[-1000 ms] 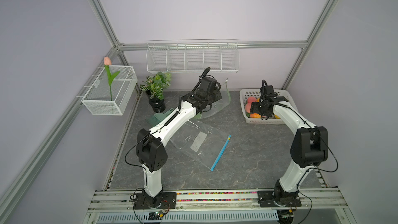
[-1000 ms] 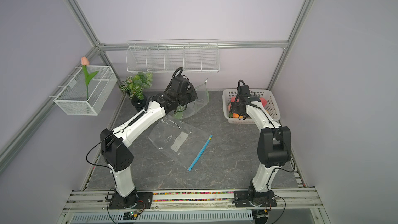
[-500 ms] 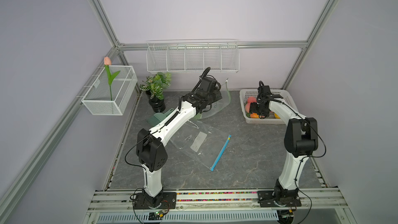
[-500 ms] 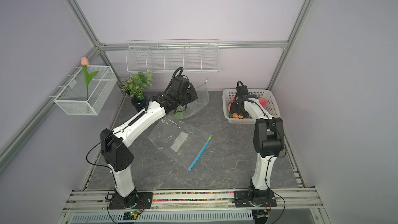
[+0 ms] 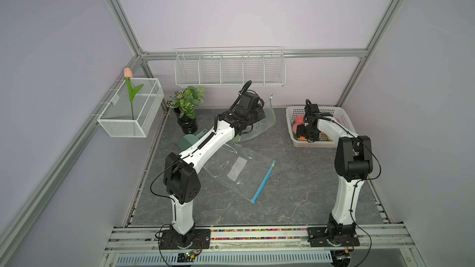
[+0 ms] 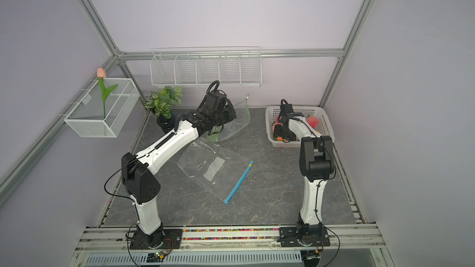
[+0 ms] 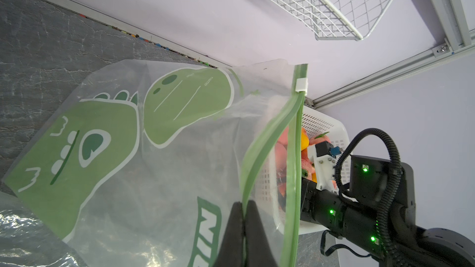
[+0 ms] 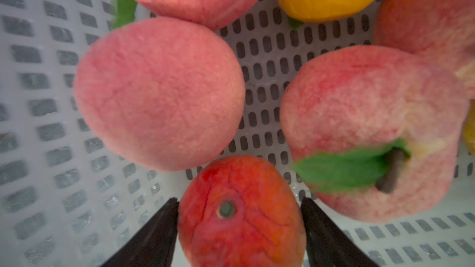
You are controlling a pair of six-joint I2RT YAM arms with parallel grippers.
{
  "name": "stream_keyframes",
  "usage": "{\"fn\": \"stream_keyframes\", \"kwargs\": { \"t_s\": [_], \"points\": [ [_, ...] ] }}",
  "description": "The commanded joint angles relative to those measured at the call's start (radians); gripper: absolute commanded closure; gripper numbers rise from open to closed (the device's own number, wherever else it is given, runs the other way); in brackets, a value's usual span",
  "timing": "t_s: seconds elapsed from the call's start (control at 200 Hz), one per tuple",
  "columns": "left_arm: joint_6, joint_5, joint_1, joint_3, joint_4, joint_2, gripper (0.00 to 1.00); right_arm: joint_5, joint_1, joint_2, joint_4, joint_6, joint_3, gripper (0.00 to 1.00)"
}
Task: Place the peach in a zip-top bag and seal the zipper
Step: Pick up the peach from the basket, then place the peach in the zipper food storage bag.
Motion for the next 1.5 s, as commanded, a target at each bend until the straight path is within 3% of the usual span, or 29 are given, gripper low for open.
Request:
{"fn": "stream_keyframes", "kwargs": {
  "t_s": [0.0, 0.21, 0.775, 1.145, 1.494],
  "points": [
    [0.002, 0.003, -0.005, 0.005, 0.003, 0.014, 1.00, 0.006, -0.005, 0.015, -0.035, 0.015, 0.006, 0.26],
    [0.001, 0.004, -0.005, 0.002, 0.003, 0.014, 1.00, -0.016, -0.005, -0.026, -0.009, 0.019, -0.021, 0.38],
    [-0.015, 0.025, -0.005, 0.002, 0.009, 0.007, 1.00, -0.120, -0.041, -0.358, 0.169, 0.084, -0.164, 0.39],
    [-0.030, 0.047, -0.005, 0.004, 0.021, 0.009, 1.00, -0.356, -0.018, -0.581, 0.401, 0.066, -0.264, 0.39],
    [-0.040, 0.071, -0.007, 0.023, 0.025, 0.024, 1.00, -0.529, 0.094, -0.595, 0.488, 0.028, -0.208, 0.38]
  ]
}}
